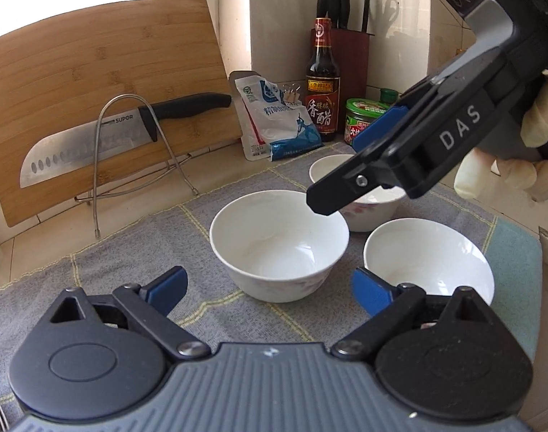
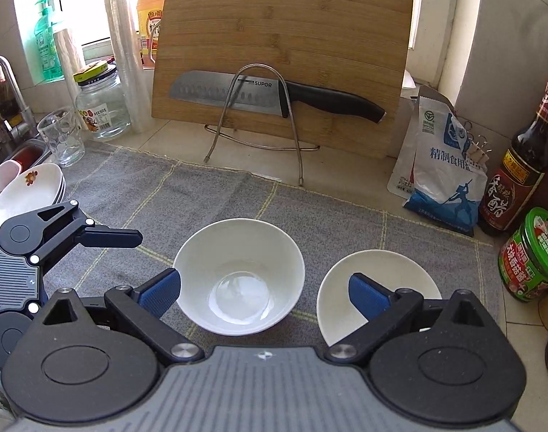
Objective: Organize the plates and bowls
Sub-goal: 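Move the right gripper to a white bowl on the towel, then grasp the rim of the white bowl with the right gripper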
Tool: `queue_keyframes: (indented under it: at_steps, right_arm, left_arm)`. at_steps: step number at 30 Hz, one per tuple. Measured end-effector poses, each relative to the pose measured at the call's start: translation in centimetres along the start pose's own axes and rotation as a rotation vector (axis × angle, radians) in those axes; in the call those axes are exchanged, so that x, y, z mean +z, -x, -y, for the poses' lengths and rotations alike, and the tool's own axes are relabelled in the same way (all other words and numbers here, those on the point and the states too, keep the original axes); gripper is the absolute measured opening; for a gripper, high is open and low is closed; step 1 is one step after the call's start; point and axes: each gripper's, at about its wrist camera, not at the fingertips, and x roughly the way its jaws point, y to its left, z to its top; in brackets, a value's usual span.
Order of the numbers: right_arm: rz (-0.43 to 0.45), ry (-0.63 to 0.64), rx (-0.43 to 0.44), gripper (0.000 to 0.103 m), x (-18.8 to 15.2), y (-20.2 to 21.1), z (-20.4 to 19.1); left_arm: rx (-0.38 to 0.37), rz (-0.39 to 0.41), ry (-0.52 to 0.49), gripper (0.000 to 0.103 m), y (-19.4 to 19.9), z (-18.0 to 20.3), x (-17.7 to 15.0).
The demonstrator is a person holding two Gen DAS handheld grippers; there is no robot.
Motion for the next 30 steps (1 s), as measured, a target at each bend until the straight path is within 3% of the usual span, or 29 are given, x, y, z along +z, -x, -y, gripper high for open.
queue_keyframes:
  at_steps: [11, 20, 30]
  right_arm:
    - [-0.063, 0.070, 0.077, 0.098, 1.6, -3.0, 0.4]
    - [-0.152, 0.070, 0.136, 0.087, 2.3, -6.5, 1.2]
    - [-0.196, 0.036, 0.171, 0.073, 2.3, -7.6, 1.7]
  left_arm:
    - [-0.021, -0.036, -0.008, 0.093, -2.2, -0.9, -0.2]
    - [-0.046, -0.042, -0.008, 0.089, -3.2, -1.1, -0.1]
    - [-0.076, -0.042, -0.028, 0.088, -3.9, -1.2, 0.0]
